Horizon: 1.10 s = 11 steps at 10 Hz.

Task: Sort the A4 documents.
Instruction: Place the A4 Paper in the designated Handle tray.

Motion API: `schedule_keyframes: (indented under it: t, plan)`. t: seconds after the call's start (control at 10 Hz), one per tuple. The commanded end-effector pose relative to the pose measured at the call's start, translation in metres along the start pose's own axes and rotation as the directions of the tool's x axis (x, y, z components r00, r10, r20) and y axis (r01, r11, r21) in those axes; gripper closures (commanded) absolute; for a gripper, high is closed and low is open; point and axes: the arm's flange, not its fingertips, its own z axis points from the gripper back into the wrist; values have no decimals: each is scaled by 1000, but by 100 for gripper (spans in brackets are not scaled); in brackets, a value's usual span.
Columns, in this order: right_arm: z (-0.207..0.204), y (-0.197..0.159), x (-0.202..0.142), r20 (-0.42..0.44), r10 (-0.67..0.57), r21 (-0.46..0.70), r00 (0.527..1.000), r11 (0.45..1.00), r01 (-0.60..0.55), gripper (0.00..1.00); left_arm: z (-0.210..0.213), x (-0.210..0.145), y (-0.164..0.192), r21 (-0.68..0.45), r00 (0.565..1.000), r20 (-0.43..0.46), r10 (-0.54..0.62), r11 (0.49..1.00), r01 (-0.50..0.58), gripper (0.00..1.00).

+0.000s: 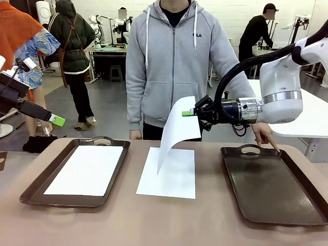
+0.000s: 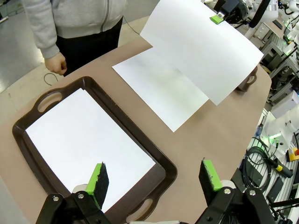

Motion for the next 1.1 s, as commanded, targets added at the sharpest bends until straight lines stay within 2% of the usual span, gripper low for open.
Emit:
schedule_keyframes:
  t: [0.0,0.1,0.2,0.4,0.6,0.9,1.0]
  plan:
    - [0,0,0,0,0,0,1000,1000,0,99,-1,0,0,-4,1000,4,-1,1000,1,0]
    - [5,9,-23,-56,-12,-79,998,997,8,99,-1,0,0,-4,1000,4,-1,1000,1,0]
    - [20,22,-37,-85,-20,-109,996,994,10,99,-1,0,0,-4,1000,4,-1,1000,1,0]
    - [64,41,-59,-93,-31,-126,995,992,20,99,-1,0,0,-4,1000,4,-1,1000,1,0]
    - [99,43,-75,-121,-52,-152,991,988,33,99,-1,0,0,-4,1000,4,-1,1000,1,0]
    - [155,31,-83,-57,-62,-294,996,955,42,99,-1,0,0,-4,1000,4,-1,1000,1,0]
    - [167,26,-83,-44,-57,-300,997,953,41,99,-1,0,0,-4,1000,4,-1,1000,1,0]
